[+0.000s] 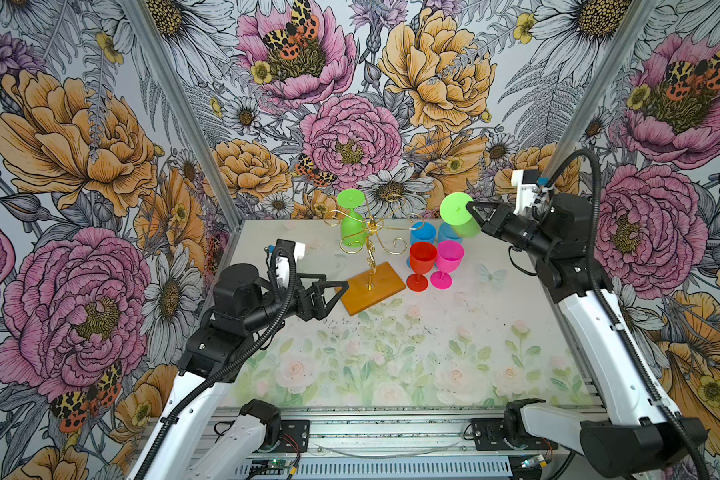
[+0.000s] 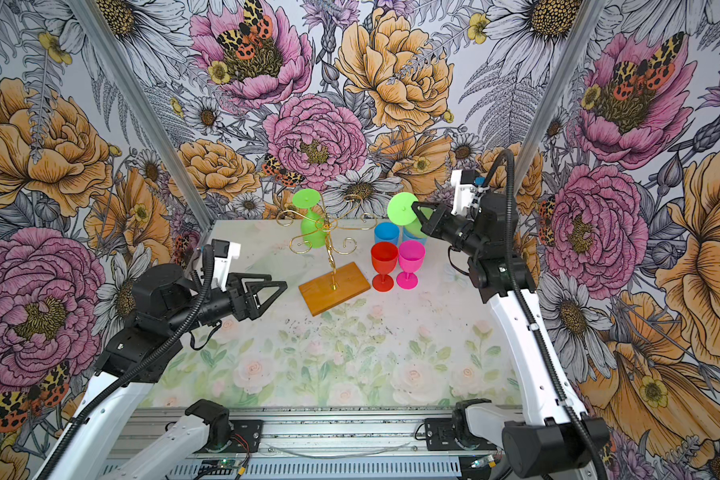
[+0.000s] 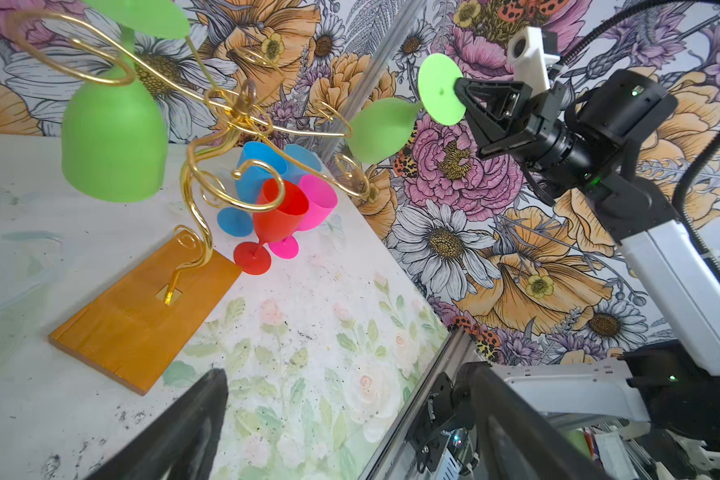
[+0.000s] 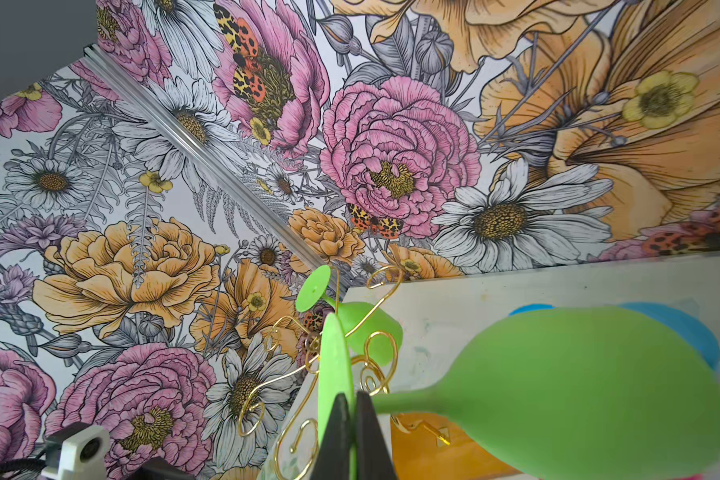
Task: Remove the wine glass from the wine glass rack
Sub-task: 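Lift the green glass off the rack hook with the right gripper, then pull the green glass back toward the left gripper while the left arm reaches in, then close the left gripper on the green glass foot while the right gripper holds it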
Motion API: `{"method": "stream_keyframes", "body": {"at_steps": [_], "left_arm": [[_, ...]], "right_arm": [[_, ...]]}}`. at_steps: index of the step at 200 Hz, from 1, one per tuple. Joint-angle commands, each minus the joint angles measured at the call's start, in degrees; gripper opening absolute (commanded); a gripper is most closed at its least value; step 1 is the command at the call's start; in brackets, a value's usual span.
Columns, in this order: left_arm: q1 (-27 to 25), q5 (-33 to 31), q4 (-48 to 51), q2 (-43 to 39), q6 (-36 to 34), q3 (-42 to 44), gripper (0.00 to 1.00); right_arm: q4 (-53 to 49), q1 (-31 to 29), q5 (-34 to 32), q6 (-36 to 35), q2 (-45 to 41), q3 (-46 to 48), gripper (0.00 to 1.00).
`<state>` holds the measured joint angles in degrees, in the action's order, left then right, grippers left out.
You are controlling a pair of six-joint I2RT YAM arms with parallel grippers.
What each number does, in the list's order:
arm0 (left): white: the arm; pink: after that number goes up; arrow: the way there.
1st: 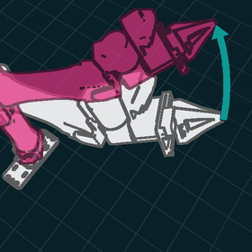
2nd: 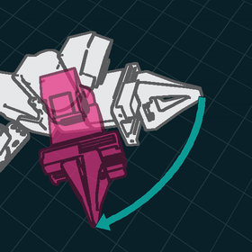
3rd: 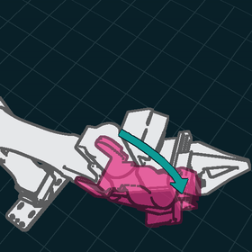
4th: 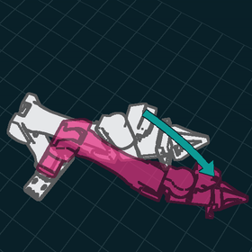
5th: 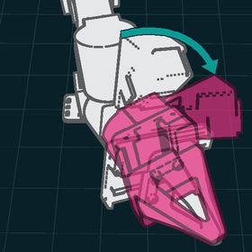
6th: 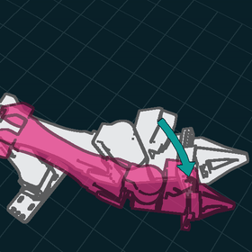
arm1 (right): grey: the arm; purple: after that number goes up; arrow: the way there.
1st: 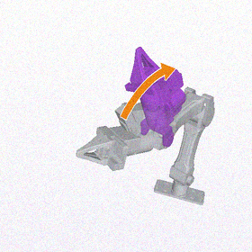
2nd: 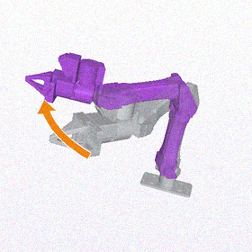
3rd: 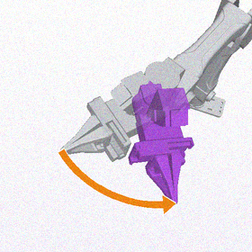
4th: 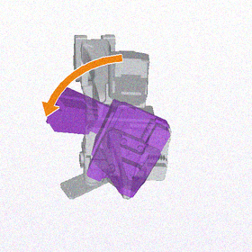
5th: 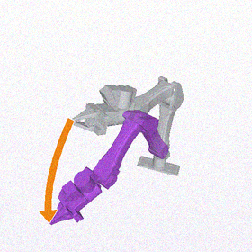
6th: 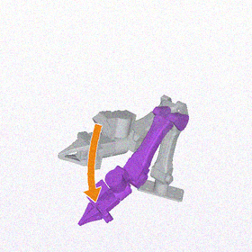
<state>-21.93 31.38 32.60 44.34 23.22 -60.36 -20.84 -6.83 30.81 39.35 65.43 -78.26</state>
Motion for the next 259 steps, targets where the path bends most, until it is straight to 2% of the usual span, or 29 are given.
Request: {"method": "stream_keyframes", "body": {"at_steps": [1, 25, 46, 73, 100, 144, 171, 259], "left_arm": [[-4.2, -6.4, -5.7, -0.2, 4.0, 0.1, 0.9], [-7.6, -6.9, -10.2, 1.0, 8.8, 1.8, 0.84], [-10.4, -7.2, -10.8, 2.5, 10.3, 2.8, 0.81], [-15.9, -10.1, -13.3, 3.1, 11.6, 6.5, 0.79], [-20.4, -10.8, -19.0, 4.0, 16.2, 11.9, 0.75], [-23.2, -10.4, -33.6, 5.1, 24.2, 21.1, 0.61], [-24.0, -9.2, -38.6, 5.3, 25.2, 22.6, 0.59], [-23.9, -0.8, -45.5, 7.1, 28.6, 24.3, 0.56]], "right_arm": [[-7.6, -2.8, -7.2, -2.9, -7.3, 6.3, 0.0], [-10.1, -9.6, -5.6, -4.3, -14.1, 13.2, 0.0], [-11.6, -16.7, -7.4, -3.1, -17.5, 18.2, 0.0], [-11.4, -25.2, -10.2, -2.1, -18.7, 22.0, 0.0], [-11.2, -30.2, -7.8, -4.7, -16.8, 21.8, 0.0], [-8.3, -33.0, -4.8, -5.7, -14.8, 21.8, 0.0], [-5.6, -33.1, -2.8, -5.3, -14.6, 22.7, 0.0], [4.4, -33.2, 1.2, -3.4, -13.2, 24.6, 0.0]]}}
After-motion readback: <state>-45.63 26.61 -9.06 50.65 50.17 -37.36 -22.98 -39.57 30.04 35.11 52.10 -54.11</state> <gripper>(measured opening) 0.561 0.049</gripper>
